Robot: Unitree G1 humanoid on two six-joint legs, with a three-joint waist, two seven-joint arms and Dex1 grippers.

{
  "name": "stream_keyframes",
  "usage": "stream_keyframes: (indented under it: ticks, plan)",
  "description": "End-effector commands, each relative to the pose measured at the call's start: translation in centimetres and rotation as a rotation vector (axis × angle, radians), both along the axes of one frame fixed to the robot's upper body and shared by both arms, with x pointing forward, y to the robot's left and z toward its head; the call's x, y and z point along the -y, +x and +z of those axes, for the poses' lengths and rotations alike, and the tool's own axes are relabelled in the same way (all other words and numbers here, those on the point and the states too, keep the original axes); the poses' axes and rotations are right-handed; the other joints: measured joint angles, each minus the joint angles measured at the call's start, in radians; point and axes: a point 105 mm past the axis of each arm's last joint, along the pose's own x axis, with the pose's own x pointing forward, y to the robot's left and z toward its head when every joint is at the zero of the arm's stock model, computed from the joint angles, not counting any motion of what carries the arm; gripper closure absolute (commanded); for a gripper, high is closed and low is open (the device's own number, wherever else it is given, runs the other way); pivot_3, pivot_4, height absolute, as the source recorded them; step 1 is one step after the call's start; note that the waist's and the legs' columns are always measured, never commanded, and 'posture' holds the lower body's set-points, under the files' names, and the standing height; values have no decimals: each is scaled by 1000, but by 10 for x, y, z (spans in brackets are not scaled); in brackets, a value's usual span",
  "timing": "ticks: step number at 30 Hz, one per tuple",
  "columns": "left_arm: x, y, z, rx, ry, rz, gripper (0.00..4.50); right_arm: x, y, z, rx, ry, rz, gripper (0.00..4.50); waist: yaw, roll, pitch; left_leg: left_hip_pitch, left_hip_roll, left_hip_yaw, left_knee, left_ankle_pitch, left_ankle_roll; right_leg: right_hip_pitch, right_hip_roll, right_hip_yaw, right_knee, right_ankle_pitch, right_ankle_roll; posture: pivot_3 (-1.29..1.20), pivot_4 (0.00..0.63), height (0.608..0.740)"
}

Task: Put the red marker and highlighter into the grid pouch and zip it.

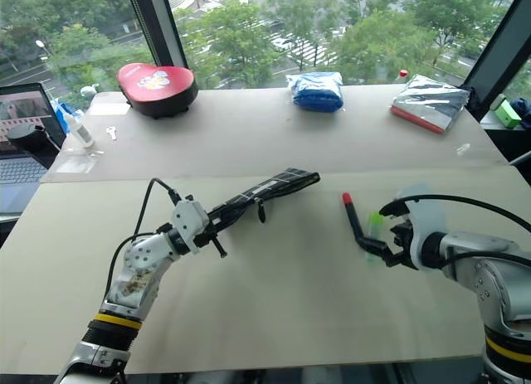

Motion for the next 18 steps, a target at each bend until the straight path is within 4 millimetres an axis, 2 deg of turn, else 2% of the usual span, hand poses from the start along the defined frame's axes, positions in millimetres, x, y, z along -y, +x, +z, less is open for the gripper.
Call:
stream_keyframes:
  ticks: [1, 8, 18]
  plan:
    - [1, -1, 7, 33, -12, -3, 4500, 0, -4, 2, 13, -14, 8, 71, 0, 0, 0, 0, 0, 0, 0, 0, 0, 0, 0, 0, 0, 0, 0, 0, 150, 740]
    - [3, -1, 7, 32, -16, -5, 4500, 7, -2, -17, -5, -62, -41, 71, 1, 0, 0, 0, 0, 0, 0, 0, 0, 0, 0, 0, 0, 0, 0, 0, 150, 740]
    - [2, 0, 8, 32, -18, -3, 4500, 8, 11, -22, 12, -60, -81, 71, 1, 0, 0, 0, 0, 0, 0, 0, 0, 0, 0, 0, 0, 0, 0, 0, 150, 740]
